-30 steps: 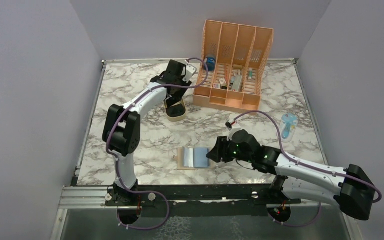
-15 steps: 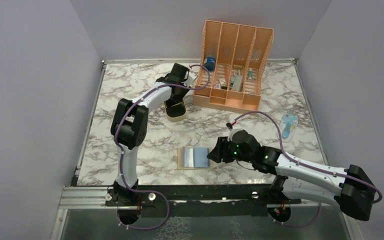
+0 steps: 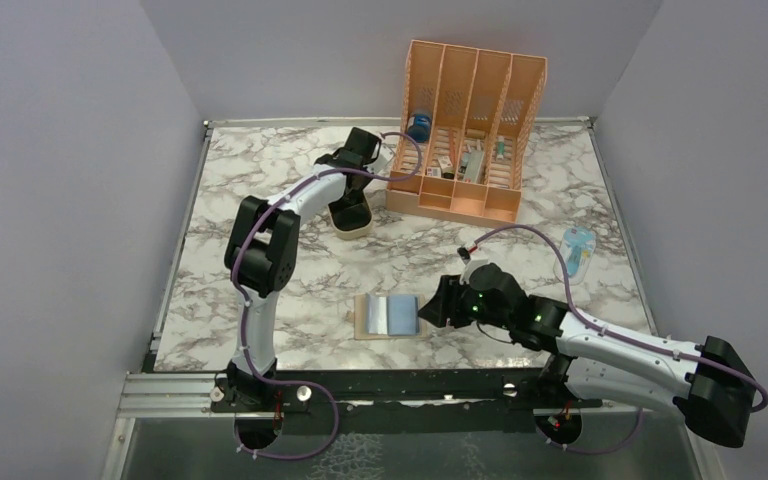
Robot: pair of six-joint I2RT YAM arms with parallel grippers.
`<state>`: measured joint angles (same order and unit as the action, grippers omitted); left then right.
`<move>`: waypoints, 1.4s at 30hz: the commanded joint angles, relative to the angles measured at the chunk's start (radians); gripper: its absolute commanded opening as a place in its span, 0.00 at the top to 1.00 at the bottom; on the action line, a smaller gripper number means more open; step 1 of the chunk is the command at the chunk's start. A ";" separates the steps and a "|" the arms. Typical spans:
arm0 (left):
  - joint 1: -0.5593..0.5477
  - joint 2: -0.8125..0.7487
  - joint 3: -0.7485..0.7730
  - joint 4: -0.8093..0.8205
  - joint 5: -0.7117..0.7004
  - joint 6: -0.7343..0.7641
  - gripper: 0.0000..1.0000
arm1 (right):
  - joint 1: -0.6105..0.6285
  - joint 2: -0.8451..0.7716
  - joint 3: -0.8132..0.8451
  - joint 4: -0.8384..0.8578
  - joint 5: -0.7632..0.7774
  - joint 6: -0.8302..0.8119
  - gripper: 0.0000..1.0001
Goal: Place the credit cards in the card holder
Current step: Pick up the credit card from the storage box.
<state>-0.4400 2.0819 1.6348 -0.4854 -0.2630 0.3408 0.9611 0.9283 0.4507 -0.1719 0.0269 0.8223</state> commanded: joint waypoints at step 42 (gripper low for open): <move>-0.017 -0.464 -0.103 -0.137 0.346 -0.530 1.00 | 0.005 -0.026 0.052 0.023 -0.003 0.050 0.52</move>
<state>-0.4557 1.7584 1.6238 -0.6582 -0.1173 -0.0498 0.9611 0.9329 0.4633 -0.1654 0.0292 0.8371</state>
